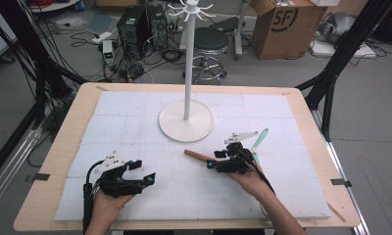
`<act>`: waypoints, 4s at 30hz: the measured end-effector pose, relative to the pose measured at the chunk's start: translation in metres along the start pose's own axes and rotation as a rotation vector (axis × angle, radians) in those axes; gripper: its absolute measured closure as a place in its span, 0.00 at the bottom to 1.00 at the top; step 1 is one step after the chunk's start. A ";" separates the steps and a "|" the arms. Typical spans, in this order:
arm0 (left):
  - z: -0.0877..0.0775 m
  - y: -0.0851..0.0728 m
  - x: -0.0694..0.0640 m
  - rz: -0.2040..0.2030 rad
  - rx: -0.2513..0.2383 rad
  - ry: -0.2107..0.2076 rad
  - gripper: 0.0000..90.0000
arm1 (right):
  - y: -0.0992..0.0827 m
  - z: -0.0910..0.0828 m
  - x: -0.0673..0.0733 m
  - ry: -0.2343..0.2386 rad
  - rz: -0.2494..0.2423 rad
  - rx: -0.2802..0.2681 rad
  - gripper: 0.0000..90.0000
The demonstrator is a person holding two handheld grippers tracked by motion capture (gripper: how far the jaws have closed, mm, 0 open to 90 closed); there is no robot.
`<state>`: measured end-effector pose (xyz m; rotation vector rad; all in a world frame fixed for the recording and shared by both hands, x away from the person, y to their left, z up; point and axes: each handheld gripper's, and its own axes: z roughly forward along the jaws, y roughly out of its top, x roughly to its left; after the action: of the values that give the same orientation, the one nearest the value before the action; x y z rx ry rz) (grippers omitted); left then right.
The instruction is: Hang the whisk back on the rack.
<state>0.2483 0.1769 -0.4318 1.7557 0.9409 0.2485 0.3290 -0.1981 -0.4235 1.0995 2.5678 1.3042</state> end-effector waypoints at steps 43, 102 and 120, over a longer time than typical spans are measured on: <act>0.002 0.000 -0.001 0.010 0.012 -0.005 0.26 | 0.031 0.036 0.001 -0.084 -0.018 0.414 0.70; -0.004 -0.002 -0.001 0.009 -0.001 0.003 0.26 | 0.140 -0.097 0.024 0.226 0.015 -0.407 0.81; -0.004 -0.003 -0.002 0.014 0.003 0.013 0.26 | 0.180 -0.095 0.024 0.327 0.043 -0.584 0.81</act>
<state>0.2436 0.1788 -0.4322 1.7657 0.9387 0.2683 0.3799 -0.1780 -0.2265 0.8811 2.0964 2.2034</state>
